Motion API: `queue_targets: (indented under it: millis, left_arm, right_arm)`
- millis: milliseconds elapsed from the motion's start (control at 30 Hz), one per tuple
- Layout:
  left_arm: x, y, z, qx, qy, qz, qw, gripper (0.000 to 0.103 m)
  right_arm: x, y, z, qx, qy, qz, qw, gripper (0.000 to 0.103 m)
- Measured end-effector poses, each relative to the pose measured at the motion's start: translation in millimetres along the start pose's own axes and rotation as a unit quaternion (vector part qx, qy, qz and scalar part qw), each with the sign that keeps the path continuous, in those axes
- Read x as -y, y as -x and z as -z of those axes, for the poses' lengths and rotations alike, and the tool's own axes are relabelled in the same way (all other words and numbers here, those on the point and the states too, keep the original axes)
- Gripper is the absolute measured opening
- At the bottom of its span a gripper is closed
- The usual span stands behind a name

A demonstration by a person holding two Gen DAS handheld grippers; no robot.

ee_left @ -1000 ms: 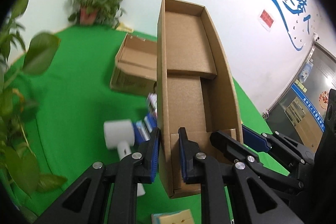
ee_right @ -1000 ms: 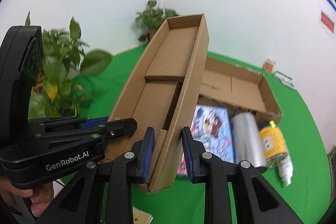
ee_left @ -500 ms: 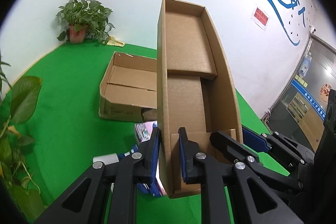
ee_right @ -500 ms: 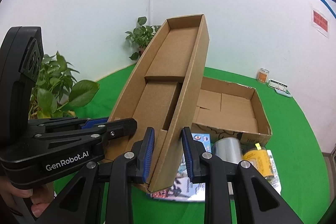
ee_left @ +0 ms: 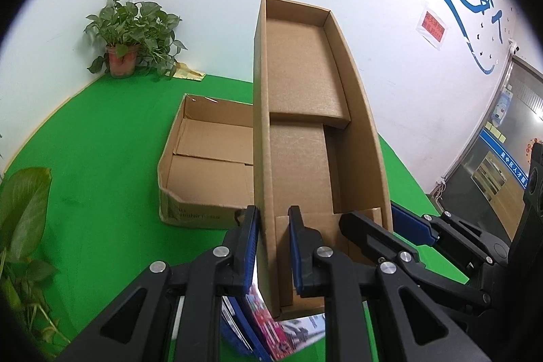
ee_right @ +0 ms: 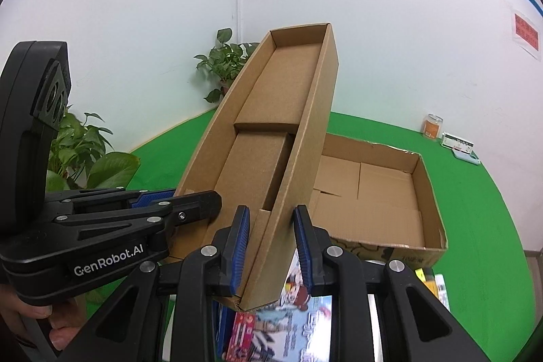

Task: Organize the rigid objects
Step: 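Lift the held insert and lower it into the open cardboard box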

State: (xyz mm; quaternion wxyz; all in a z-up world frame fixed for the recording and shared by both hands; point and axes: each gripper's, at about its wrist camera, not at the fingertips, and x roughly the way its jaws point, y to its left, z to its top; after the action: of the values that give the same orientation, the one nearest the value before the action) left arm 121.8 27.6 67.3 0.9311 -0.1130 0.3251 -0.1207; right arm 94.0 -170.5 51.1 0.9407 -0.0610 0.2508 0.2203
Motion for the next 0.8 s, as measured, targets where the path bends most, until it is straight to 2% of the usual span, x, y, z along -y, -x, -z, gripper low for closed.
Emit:
queue_targets:
  millis: [400, 800]
  left_arm:
    - [-30, -40, -36, -0.013, 0.007, -0.014, 0.9998, 0.016]
    - [-68, -88, -55, -0.041, 0.02, -0.052, 0.9976, 0.016]
  right_arm:
    - [1, -72, -32, -0.016, -0.005, -0.016, 1.0, 0.025]
    - [-3, -173, -56, -0.058, -0.013, -0.057, 0.997, 0.025]
